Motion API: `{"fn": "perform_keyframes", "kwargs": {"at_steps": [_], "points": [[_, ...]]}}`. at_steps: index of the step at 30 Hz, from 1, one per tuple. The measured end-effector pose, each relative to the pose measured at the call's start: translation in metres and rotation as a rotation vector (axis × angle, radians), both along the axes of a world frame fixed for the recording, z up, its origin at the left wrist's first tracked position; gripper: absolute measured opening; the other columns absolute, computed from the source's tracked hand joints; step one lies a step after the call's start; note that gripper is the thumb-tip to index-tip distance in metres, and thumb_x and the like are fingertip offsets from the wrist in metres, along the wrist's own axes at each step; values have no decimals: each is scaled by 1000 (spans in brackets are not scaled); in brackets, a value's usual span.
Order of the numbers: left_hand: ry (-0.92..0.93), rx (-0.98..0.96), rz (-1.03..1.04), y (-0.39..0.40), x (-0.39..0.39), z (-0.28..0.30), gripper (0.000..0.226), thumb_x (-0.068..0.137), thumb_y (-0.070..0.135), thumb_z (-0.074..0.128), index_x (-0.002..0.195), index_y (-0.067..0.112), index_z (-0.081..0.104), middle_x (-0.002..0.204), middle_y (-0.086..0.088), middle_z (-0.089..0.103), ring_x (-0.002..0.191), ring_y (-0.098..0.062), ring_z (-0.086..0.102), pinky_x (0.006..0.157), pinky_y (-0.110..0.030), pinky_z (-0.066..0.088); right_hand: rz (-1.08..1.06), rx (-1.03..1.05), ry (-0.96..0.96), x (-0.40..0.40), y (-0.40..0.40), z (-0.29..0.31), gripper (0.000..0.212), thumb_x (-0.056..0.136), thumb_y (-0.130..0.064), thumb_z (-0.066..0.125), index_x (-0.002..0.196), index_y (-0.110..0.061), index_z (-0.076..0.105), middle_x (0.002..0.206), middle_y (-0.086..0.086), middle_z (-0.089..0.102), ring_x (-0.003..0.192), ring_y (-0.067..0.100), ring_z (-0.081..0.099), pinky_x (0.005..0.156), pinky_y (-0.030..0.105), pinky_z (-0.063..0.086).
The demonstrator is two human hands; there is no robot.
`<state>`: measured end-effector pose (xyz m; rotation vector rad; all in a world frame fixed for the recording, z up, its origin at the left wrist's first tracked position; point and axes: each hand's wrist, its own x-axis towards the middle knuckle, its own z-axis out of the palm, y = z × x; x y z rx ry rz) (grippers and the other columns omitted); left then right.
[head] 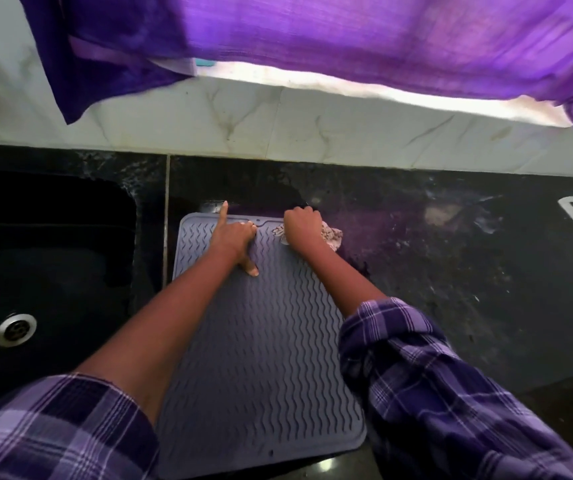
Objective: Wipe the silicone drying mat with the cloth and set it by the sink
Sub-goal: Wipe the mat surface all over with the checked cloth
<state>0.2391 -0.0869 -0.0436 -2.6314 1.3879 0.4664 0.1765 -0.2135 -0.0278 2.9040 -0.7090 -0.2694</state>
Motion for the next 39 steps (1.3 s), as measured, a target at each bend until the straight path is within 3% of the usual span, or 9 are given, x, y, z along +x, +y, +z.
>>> {"fn": "perform_keyframes", "kwargs": {"at_steps": [6, 10, 13, 17, 22, 28, 32, 35, 39], "points": [[0, 14, 4, 0, -1, 3, 87, 68, 62, 70, 138, 17, 46, 137, -1, 55, 134, -16, 46, 118, -52, -13, 190, 55, -23, -7, 21, -5, 31, 91, -7, 48, 120, -7, 58, 125, 13, 55, 116, 32, 48, 91, 40, 44], [7, 28, 8, 0, 2, -3, 88, 67, 66, 69, 137, 16, 48, 139, -2, 53, 134, -18, 47, 116, -53, -15, -51, 95, -31, -15, 6, 5, 27, 91, -7, 48, 116, -2, 59, 121, 18, 61, 114, 36, 55, 92, 41, 45], [1, 26, 7, -3, 5, -7, 85, 66, 65, 70, 134, 17, 50, 134, -1, 58, 133, -18, 48, 118, -54, -14, 50, 230, -55, -12, 10, 16, 24, 88, -18, 57, 106, -3, 65, 110, 19, 67, 103, 35, 63, 86, 38, 49], [-10, 61, 21, -4, 4, -7, 86, 65, 65, 71, 135, 19, 50, 132, 0, 59, 131, -17, 49, 116, -54, -14, 130, 278, 75, -20, 31, 13, 28, 87, -18, 59, 111, -4, 62, 118, 18, 63, 109, 33, 59, 92, 38, 46], [-30, 73, 6, -5, 1, -5, 84, 65, 65, 71, 131, 16, 52, 132, -2, 59, 131, -19, 50, 118, -53, -13, 165, 290, 365, -41, 28, 19, 29, 84, -13, 58, 109, 1, 64, 113, 21, 65, 105, 35, 60, 85, 35, 48], [-9, 75, 28, -5, 0, 2, 76, 68, 59, 73, 130, 19, 54, 133, -1, 59, 133, -17, 48, 119, -54, -10, 117, 279, 61, -19, 23, 35, 28, 86, -21, 59, 107, -4, 64, 113, 20, 66, 104, 35, 62, 87, 38, 48], [-25, 80, 30, -4, -2, 1, 73, 75, 52, 70, 136, 16, 49, 140, -2, 53, 135, -19, 45, 117, -55, -11, 85, 314, 67, -46, 46, 15, 34, 85, -24, 63, 113, -5, 62, 117, 17, 65, 109, 33, 60, 88, 35, 47], [-47, 147, 7, -5, -3, -1, 86, 75, 58, 68, 143, 14, 41, 150, -5, 42, 141, -20, 37, 117, -54, -12, 108, 361, 201, -89, 59, 9, 32, 81, -23, 67, 107, -4, 66, 108, 19, 68, 102, 34, 63, 80, 33, 48], [-118, 191, -48, -5, -15, 4, 88, 77, 61, 64, 144, 10, 39, 148, -9, 43, 140, -22, 38, 119, -51, -1, 121, 332, 210, -99, 68, 13, 30, 85, -14, 60, 113, -4, 64, 113, 19, 65, 104, 34, 62, 86, 37, 50]]}}
